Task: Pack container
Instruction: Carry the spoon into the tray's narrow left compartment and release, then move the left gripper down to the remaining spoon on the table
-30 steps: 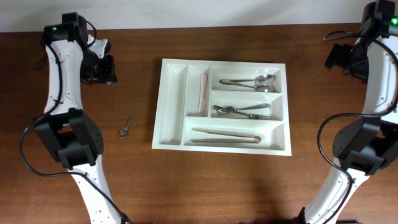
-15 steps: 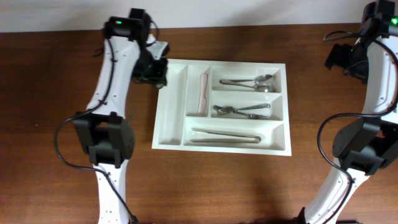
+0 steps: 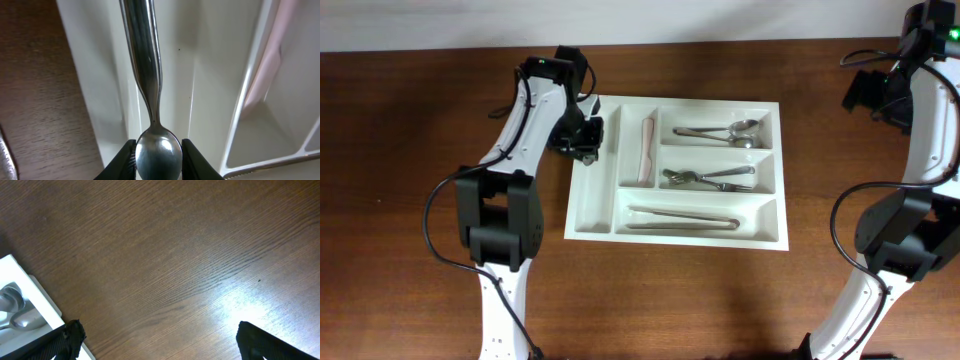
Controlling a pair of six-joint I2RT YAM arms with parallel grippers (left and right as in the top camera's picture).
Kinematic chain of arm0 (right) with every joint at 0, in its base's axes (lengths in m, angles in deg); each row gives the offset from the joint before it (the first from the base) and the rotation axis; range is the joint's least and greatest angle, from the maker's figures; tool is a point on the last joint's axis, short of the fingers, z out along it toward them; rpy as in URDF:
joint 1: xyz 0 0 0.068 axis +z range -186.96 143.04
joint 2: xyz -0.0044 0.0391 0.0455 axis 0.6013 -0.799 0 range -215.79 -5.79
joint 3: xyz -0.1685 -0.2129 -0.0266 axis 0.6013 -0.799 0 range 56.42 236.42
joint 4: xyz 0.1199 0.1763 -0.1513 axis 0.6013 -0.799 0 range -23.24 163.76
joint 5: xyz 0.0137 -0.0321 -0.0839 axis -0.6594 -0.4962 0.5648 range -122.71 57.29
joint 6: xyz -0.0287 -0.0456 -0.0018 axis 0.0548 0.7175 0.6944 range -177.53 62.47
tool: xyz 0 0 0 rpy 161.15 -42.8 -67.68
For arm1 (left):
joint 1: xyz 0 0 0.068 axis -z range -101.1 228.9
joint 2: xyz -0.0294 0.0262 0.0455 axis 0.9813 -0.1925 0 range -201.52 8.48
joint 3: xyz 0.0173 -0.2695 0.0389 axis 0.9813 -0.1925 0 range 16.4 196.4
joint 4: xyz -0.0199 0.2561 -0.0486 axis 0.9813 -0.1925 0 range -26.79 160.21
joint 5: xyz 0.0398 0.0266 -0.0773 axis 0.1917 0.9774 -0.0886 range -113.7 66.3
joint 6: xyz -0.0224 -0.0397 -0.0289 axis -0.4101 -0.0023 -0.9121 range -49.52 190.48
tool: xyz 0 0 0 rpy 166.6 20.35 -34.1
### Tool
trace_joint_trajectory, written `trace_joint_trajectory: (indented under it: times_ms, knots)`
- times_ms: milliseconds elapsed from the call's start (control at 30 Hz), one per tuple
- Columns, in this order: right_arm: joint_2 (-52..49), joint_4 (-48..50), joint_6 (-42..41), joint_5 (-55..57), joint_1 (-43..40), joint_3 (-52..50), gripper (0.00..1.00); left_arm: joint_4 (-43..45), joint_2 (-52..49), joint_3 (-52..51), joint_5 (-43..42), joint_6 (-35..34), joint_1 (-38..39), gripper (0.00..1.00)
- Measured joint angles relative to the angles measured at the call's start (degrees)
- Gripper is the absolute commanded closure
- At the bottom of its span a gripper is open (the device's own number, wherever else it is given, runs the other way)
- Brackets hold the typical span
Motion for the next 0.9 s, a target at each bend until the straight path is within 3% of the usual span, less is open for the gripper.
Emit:
trace_joint_trajectory:
  times_ms: [33, 67, 200, 533, 733, 900]
  knots:
    - [0.0, 0.02, 0.02, 0.0, 0.0, 0.0, 0.01, 0.13, -0.02, -0.13, 0.0, -0.02, 0.17, 0.56]
    - [0.0, 0.02, 0.0, 0.0, 0.0, 0.0, 0.01, 0.15, 0.0, -0.13, 0.0, -0.09, 0.26, 0.47]
    - [0.0, 0.0, 0.0, 0.0, 0.0, 0.0, 0.01, 0.22, -0.02, -0.15, 0.0, -0.87, 0.81, 0.27]
    - [0.0, 0.02, -0.02, 0.0, 0.0, 0.0, 0.01, -4.28, -0.07, 2.29, 0.85, -0.7, 0.2, 0.25]
    - [0.0, 0.0, 0.02, 0.0, 0.0, 0.0, 0.01, -16.37, 0.04, 14.67, 11.08, 1.14, -3.56, 0.25]
    - [0.0, 0.02, 0.02, -0.02, 0.0, 0.0, 0.01, -19.28, 0.98, 16.81, 16.81, 2.01, -7.72, 0.25]
